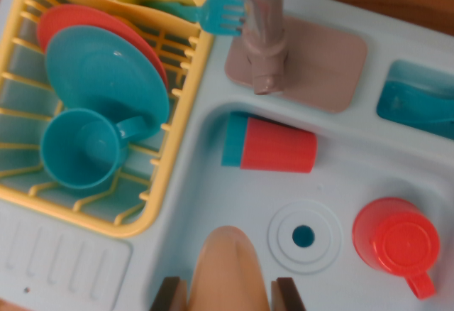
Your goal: Pick detergent from the sink
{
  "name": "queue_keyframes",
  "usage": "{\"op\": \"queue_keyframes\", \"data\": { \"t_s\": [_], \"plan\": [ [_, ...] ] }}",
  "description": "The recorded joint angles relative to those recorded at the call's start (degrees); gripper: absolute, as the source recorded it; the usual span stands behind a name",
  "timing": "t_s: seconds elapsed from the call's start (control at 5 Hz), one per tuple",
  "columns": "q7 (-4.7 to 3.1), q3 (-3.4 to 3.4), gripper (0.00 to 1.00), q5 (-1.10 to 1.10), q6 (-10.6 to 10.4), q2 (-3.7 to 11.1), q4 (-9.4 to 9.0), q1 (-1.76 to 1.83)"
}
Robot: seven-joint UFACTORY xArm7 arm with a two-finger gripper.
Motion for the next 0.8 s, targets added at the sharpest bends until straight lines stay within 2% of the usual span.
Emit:
{"op": "queue_keyframes", "data": {
  "t_s": [0.2, 0.4, 0.6, 0.8],
  "plan": [
    [0.0, 0.0, 1.0, 0.0, 0.0, 0.0, 0.0, 0.0],
    [0.3, -0.01, 1.0, -0.21, 2.54, -0.72, 1.84, 0.01],
    [0.3, -0.01, 1.0, -0.21, 2.54, -0.72, 1.84, 0.01],
    [0.58, -0.02, 1.0, -0.41, 4.95, -1.39, 3.58, 0.02]
  ]
}}
